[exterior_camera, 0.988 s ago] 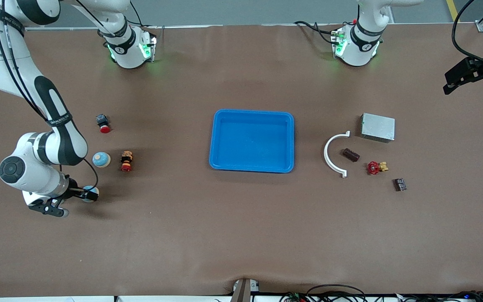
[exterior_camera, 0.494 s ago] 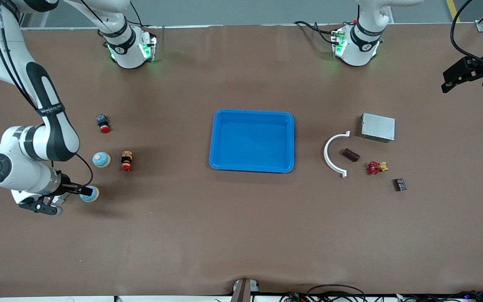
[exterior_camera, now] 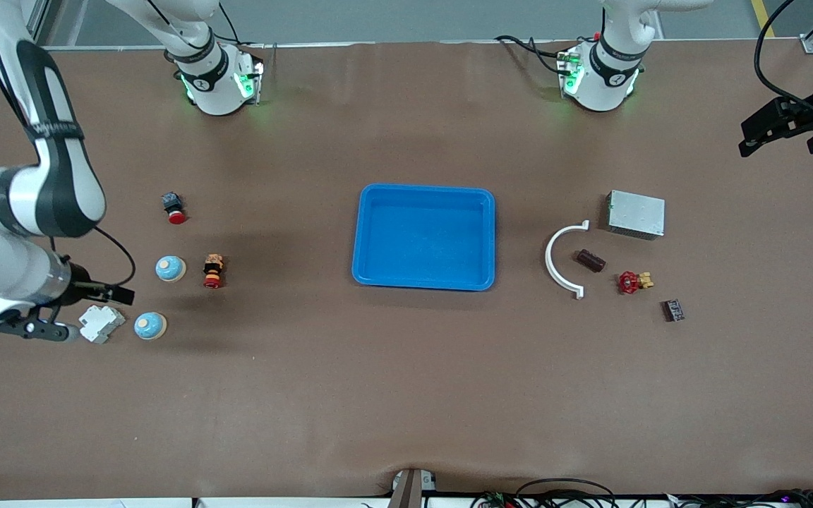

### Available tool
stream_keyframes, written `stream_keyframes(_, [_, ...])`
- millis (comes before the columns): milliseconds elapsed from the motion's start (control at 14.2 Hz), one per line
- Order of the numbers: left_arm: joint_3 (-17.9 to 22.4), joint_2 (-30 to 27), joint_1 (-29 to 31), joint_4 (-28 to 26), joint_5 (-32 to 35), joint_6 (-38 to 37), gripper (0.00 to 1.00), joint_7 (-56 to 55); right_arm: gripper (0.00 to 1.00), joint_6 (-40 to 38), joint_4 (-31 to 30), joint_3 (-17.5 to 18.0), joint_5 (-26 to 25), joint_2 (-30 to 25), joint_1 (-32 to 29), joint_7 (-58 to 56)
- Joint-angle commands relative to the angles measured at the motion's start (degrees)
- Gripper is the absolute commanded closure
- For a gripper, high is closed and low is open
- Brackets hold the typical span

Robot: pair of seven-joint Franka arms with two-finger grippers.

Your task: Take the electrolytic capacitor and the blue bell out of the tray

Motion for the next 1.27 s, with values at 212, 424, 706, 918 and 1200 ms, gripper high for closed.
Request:
stream_keyframes(212, [-1.18,-3.34,0.49,-3.97,-0.89,-0.27,0.0,-1.98,0.0,-11.4,-0.55,1.7,7.41,-12.13,-0.04,-3.01])
stream_keyframes(424, [-1.71,-3.6,0.58,-4.5,-0.8,-0.18,0.0,-2.08,0.0,-13.17,-0.91,1.96,8.04,-15.22,1.8,-2.84])
stream_keyframes(706, [-1.8,-3.69,0.58,-4.68,-0.72,-0.09,0.0,-2.08,0.0,-15.01,-1.08,2.23,9.61,-17.59,3.03,-2.4])
stream_keyframes(918, [-1.8,-3.43,0.49,-4.59,-0.54,-0.09,0.0,-1.99,0.0,-15.54,-1.35,2.05,12.61,-18.91,2.95,-2.83])
stream_keyframes(1200, [-1.88,-3.25,0.41,-4.59,-0.28,-0.09,0.0,-1.99,0.0,-15.45,-1.35,1.61,12.61,-20.49,2.69,-3.19])
